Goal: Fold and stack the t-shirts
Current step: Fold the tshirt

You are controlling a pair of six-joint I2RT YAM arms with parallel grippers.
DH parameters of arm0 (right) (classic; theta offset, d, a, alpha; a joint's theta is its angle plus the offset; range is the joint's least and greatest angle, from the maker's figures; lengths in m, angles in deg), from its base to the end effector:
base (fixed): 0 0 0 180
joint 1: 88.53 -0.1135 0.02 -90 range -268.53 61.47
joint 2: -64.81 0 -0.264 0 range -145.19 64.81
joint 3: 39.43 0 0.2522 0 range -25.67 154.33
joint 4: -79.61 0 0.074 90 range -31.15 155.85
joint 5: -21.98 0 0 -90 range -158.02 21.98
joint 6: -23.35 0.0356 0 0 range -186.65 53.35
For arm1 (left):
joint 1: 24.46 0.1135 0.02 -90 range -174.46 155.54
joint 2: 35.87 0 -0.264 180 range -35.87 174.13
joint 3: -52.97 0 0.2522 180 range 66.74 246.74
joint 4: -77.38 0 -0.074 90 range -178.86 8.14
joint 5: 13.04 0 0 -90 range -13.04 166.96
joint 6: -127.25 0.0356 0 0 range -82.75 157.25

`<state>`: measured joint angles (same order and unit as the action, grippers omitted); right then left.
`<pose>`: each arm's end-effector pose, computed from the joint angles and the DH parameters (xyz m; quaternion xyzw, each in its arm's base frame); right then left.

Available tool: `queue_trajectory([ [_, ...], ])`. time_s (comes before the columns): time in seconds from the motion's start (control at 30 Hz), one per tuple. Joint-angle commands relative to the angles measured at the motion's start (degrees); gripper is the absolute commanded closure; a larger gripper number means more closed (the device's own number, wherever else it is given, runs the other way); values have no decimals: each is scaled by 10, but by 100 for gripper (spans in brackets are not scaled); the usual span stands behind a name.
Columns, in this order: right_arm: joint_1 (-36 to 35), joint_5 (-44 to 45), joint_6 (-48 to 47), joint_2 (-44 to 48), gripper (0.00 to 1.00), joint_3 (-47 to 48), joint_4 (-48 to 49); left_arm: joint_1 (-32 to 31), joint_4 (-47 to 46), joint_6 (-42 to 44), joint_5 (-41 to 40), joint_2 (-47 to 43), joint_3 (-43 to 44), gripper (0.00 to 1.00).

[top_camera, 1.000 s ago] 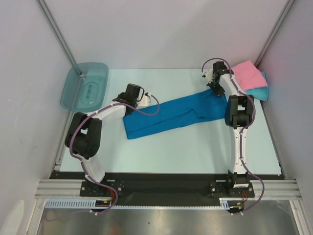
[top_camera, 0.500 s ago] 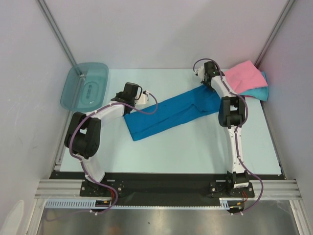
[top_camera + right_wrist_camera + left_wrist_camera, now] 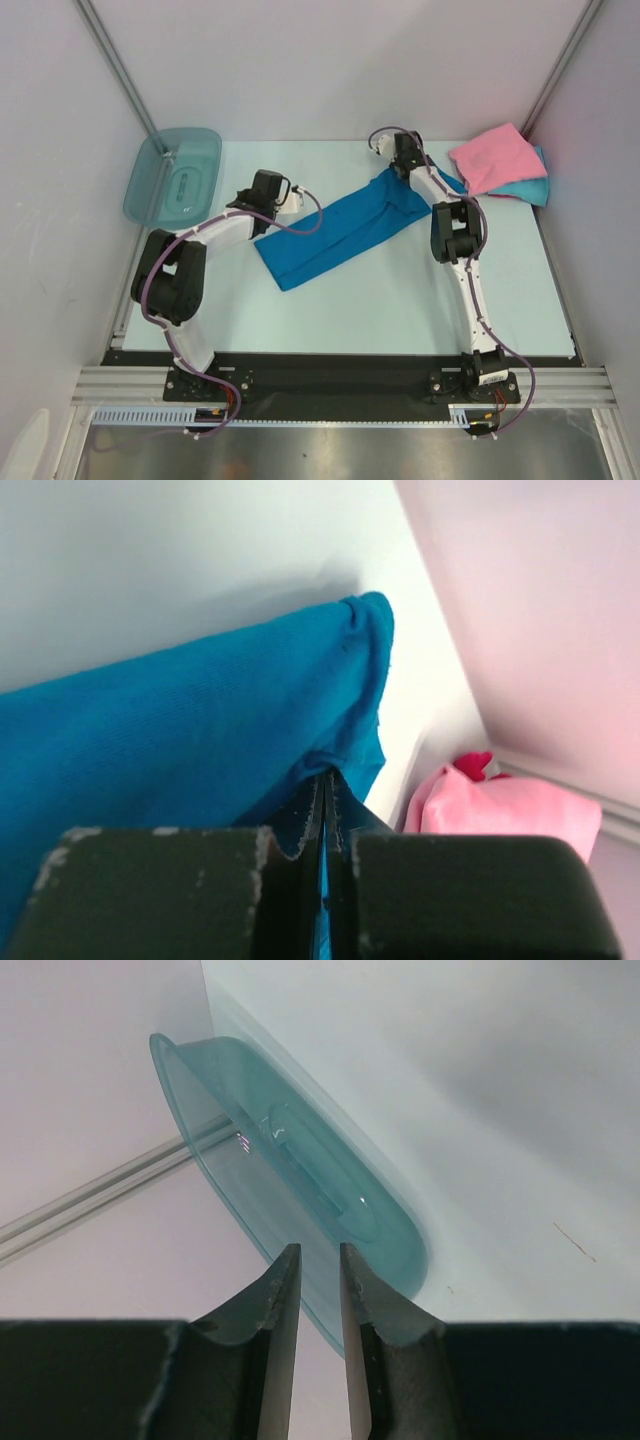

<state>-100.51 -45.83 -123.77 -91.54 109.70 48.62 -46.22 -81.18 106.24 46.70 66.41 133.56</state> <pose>0.5859 0.1106 0.1215 -0.4314 0.7747 -0.3243 0.3293 0.3660 -0.1268 0.2066 0.5575 0.6961 0.3732 0.2558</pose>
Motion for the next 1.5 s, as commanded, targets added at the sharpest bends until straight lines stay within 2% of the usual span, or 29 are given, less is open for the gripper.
queue_trajectory([
  [0.0,-32,-69,-6,-40,100,9,47,4,-28,-16,-2,-34,-12,73],
  [0.1,-37,-36,-4,-33,99,9,65,4,-35,-20,-4,-33,-20,73],
  [0.17,-37,-26,16,-11,90,-2,49,4,-36,-28,-3,-31,-22,73],
  [0.27,-31,-16,40,46,59,-63,34,4,-36,-37,3,-35,-28,73],
  [0.3,-29,-7,42,58,43,-70,27,4,-36,-38,9,-38,-28,73],
  [0.4,-13,-7,58,114,34,-104,-14,4,-48,-30,27,-53,-46,72],
  [0.47,-5,-17,73,160,32,-111,-38,4,-64,-14,37,-63,-71,73],
  [0.6,10,-32,81,220,22,-122,-92,4,-121,18,46,-74,-105,73],
  [0.67,14,-52,83,245,21,-142,-102,5,-153,32,43,-79,-127,72],
  [0.73,16,-70,86,288,19,-194,-98,6,-237,64,28,-86,-146,72],
  [0.8,14,-101,85,321,18,-236,-85,15,-250,42,-20,-75,-126,64],
  [0.83,9,-111,77,351,18,-279,-83,19,-230,20,-38,-72,-105,57],
  [0.87,7,-136,75,365,18,-297,-82,35,-203,-8,-58,-73,-64,45],
  [0.9,4,-151,72,380,18,-320,-79,42,-142,-60,-61,-77,-47,40],
  [0.93,0,-166,68,412,18,-339,-76,50,-121,-76,-61,-94,-38,34],
  [0.97,-7,-194,65,427,18,-381,-71,65,-109,-86,-62,-105,-37,20],
  [1.1,-56,-234,51,492,17,-462,-64,110,-64,-110,-78,-127,-40,16],
  [1.27,-148,-250,32,554,16,-523,-58,160,-31,-163,-106,-117,9,15],
  [1.47,-272,-238,45,544,17,-535,-24,166,-33,-225,-114,-155,14,14],
])
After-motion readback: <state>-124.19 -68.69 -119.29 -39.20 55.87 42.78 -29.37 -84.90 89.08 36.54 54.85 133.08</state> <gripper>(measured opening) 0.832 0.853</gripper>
